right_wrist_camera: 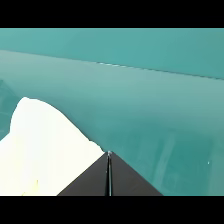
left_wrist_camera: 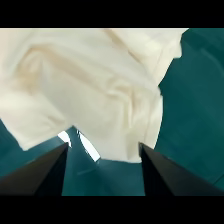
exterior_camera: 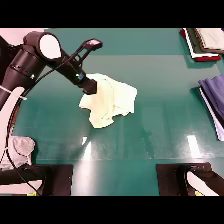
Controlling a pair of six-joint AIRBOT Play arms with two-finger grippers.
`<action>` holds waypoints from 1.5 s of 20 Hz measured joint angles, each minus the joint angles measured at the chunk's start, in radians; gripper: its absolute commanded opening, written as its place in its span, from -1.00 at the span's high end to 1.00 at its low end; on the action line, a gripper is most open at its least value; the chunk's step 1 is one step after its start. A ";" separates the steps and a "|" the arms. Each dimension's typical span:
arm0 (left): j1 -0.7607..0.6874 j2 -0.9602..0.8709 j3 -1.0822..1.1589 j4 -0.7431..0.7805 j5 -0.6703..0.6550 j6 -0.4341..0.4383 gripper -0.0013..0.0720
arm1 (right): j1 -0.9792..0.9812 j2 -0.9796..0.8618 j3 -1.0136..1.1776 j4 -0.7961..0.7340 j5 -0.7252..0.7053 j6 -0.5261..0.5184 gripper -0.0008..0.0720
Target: Fold the shirts.
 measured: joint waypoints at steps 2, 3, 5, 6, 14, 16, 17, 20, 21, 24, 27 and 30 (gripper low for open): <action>0.051 -0.005 -0.053 0.003 -0.012 -0.015 -0.49 | 0.000 0.000 0.000 -0.001 0.003 0.000 0.93; 0.080 -0.006 -0.092 0.002 -0.008 -0.019 -0.49 | 0.000 0.000 0.000 -0.001 0.006 0.000 0.93; 0.136 -0.007 -0.177 -0.006 0.030 -0.030 -0.49 | 0.000 0.000 0.000 -0.001 0.018 0.000 0.93; 0.169 -0.008 -0.225 -0.014 0.063 -0.037 -0.49 | 0.000 0.000 0.000 -0.002 0.026 0.000 0.93; 0.307 -0.044 -0.473 -0.223 0.400 -0.032 -0.49 | 0.000 -0.003 0.000 -0.001 0.058 0.000 0.93; 0.313 -0.072 -0.488 -0.245 0.430 -0.029 -0.49 | 0.000 -0.004 0.000 -0.001 0.060 0.000 0.93; 0.314 -0.085 -0.492 -0.255 0.437 -0.028 -0.49 | 0.000 -0.005 0.000 0.000 0.061 0.001 0.93; 0.319 -0.106 -0.500 -0.282 0.461 -0.025 0.35 | 0.000 -0.006 0.000 0.000 0.062 0.001 0.93; 0.319 -0.111 -0.502 -0.294 0.466 -0.025 0.82 | 0.000 -0.006 0.000 0.000 0.062 0.001 0.93; 0.319 -0.116 -0.500 -0.336 0.478 -0.021 0.90 | 0.000 -0.006 0.000 0.001 0.063 0.001 0.93; 0.319 -0.089 -0.470 -0.344 0.460 -0.012 0.90 | 0.000 -0.016 -0.001 0.041 0.071 0.001 0.92; 0.319 0.002 -0.421 -0.294 0.432 -0.003 0.90 | 0.000 -0.052 -0.032 0.147 0.111 0.001 0.10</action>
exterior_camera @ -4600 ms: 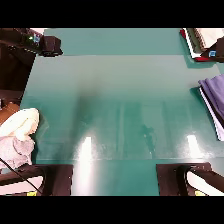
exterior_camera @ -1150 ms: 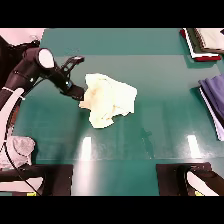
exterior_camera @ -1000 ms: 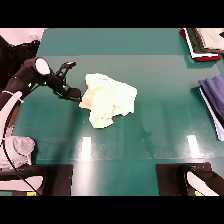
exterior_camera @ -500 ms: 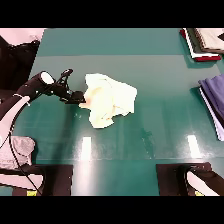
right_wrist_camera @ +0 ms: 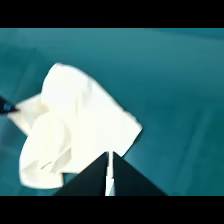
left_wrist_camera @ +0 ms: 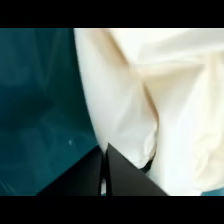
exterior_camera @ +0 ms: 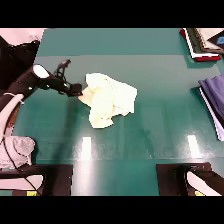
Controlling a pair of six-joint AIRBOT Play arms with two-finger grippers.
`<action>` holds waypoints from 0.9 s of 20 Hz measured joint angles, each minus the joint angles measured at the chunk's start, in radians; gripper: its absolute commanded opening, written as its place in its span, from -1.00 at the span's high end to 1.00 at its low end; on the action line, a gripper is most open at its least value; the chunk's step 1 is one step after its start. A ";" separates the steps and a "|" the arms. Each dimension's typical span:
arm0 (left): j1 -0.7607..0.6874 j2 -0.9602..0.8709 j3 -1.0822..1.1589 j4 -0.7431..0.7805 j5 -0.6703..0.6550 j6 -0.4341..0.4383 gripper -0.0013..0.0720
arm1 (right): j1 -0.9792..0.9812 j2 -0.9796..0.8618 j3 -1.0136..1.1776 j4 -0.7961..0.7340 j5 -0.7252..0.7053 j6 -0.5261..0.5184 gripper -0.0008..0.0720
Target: Fold the shirts.
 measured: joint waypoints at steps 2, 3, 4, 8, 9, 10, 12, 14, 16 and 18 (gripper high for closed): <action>0.000 0.088 0.024 0.040 -0.016 0.003 0.90 | 0.000 -0.029 -0.062 0.047 0.019 -0.006 -0.32; 0.000 0.135 0.032 0.060 -0.024 0.005 0.90 | 0.000 -0.045 -0.109 0.067 0.026 -0.007 -0.32; 0.000 0.177 0.037 0.074 -0.029 0.007 0.90 | 0.000 -0.061 -0.163 0.092 0.029 -0.010 -0.32; 0.000 0.317 0.048 0.101 -0.047 0.020 0.90 | 0.033 -0.114 -0.395 0.240 -0.029 -0.056 -0.32; 0.000 0.338 0.049 0.105 -0.056 0.021 0.90 | 0.056 -0.125 -0.447 0.270 -0.060 -0.068 -0.32; 0.000 0.352 0.050 0.107 -0.068 0.022 0.90 | 0.087 -0.137 -0.499 0.295 -0.101 -0.077 -0.32; 0.000 0.370 0.050 0.108 -0.103 0.023 0.90 | 0.169 -0.161 -0.585 0.346 -0.192 -0.092 -0.32; 0.000 0.379 0.051 0.108 -0.139 0.024 0.90 | 0.269 -0.194 -0.645 0.402 -0.286 -0.114 -0.32; 0.000 0.385 0.051 0.108 -0.169 0.024 0.90 | 0.375 -0.238 -0.676 0.458 -0.375 -0.137 -0.32; 0.000 0.386 0.051 0.108 -0.195 0.023 0.90 | 0.470 -0.289 -0.691 0.518 -0.466 -0.166 -0.32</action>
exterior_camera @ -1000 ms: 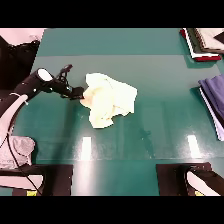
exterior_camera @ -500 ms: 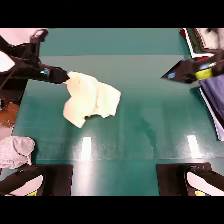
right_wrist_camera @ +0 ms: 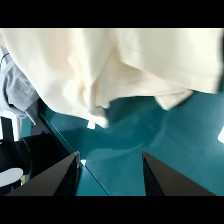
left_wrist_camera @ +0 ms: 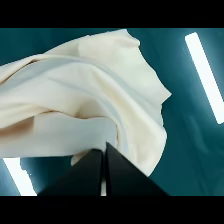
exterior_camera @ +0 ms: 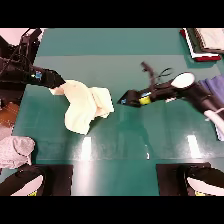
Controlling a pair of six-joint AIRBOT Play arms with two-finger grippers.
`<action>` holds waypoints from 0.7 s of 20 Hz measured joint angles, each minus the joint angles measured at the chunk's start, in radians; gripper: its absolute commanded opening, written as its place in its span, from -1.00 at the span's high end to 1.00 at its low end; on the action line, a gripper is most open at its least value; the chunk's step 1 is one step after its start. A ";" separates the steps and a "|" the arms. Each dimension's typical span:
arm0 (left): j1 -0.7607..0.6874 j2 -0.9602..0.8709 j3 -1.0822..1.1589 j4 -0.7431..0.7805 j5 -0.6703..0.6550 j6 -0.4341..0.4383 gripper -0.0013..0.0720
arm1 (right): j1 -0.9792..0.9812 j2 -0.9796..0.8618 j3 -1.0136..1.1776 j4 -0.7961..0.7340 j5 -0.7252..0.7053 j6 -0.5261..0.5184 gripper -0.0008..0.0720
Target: Fold the shirts.
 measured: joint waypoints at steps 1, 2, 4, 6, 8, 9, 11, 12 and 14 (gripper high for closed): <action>0.000 0.001 0.000 0.000 -0.011 0.000 0.90 | 0.038 -0.024 -0.005 0.032 -0.039 -0.016 -0.32; 0.000 0.002 0.000 0.000 -0.022 0.000 0.90 | 0.074 -0.049 -0.008 0.066 -0.077 -0.032 -0.32; 0.000 0.002 0.000 0.000 -0.042 0.000 0.90 | 0.130 -0.096 -0.010 0.121 -0.134 -0.061 -0.32; 0.000 0.002 0.000 0.000 -0.055 0.000 0.90 | 0.173 -0.142 0.010 0.156 -0.169 -0.082 -0.32; 0.000 0.002 0.000 0.000 -0.064 0.000 0.90 | 0.208 -0.190 0.046 0.175 -0.188 -0.095 -0.32; 0.000 0.002 0.000 0.000 -0.067 -0.001 0.90 | 0.221 -0.214 0.069 0.179 -0.193 -0.099 -0.29; 0.000 0.002 0.000 0.000 -0.071 -0.001 0.90 | 0.236 -0.255 0.109 0.183 -0.201 -0.104 -0.27; 0.000 0.003 0.000 0.000 -0.076 -0.001 0.90 | 0.240 -0.273 0.125 0.186 -0.202 -0.106 -0.22; 0.000 0.003 0.000 0.001 -0.086 -0.001 0.90 | 0.243 -0.295 0.143 0.186 -0.205 -0.109 0.86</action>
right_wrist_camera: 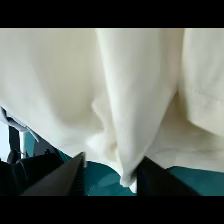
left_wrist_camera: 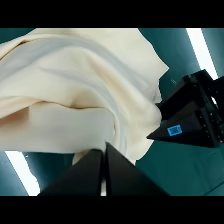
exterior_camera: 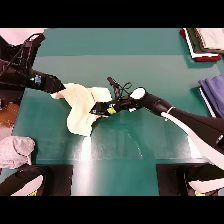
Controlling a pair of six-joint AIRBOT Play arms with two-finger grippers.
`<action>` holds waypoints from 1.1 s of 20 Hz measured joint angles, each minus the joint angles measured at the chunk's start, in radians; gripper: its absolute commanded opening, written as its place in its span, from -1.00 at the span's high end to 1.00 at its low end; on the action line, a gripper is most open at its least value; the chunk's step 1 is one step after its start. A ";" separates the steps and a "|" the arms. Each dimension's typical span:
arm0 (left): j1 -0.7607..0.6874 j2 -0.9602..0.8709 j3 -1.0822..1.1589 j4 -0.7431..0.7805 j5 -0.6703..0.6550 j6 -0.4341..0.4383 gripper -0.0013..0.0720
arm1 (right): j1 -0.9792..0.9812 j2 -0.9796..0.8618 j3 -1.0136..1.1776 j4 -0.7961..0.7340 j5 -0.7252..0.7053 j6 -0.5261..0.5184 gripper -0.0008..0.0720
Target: Fold the shirts.
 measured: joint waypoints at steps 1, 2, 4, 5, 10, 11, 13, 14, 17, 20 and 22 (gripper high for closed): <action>0.000 0.000 0.000 0.000 -0.004 0.000 0.90 | 0.001 -0.006 0.006 -0.004 -0.001 0.000 0.93; 0.000 0.000 0.000 0.000 -0.006 0.000 0.90 | 0.002 -0.010 0.010 -0.009 -0.004 -0.001 0.93; 0.000 0.003 0.001 0.010 -0.011 0.000 0.90 | -0.002 0.002 0.015 -0.023 -0.005 -0.004 0.93; 0.000 0.008 0.005 0.026 -0.014 0.001 0.90 | -0.014 0.026 0.017 -0.035 -0.003 -0.005 0.93; 0.000 0.053 0.127 0.222 -0.044 0.002 0.90 | -0.205 0.283 0.022 -0.164 0.032 -0.001 0.94; 0.000 0.063 0.165 0.255 -0.048 0.001 0.90 | -0.270 0.349 0.027 -0.195 0.055 0.014 0.94; 0.000 0.081 0.250 0.304 -0.054 0.002 0.90 | -0.409 0.466 0.061 -0.262 0.122 0.049 0.94; 0.000 0.087 0.290 0.316 -0.060 0.002 0.90 | -0.481 0.518 0.089 -0.299 0.172 0.069 0.94; 0.000 0.098 0.408 0.330 -0.071 0.001 0.90 | -0.673 0.642 0.190 -0.367 0.307 0.099 0.94; 0.000 0.101 0.512 0.259 -0.084 0.001 0.90 | -0.836 0.732 0.300 -0.397 0.434 0.121 0.94; 0.000 0.103 0.579 0.183 -0.097 0.001 0.90 | -0.933 0.779 0.374 -0.415 0.504 0.134 0.94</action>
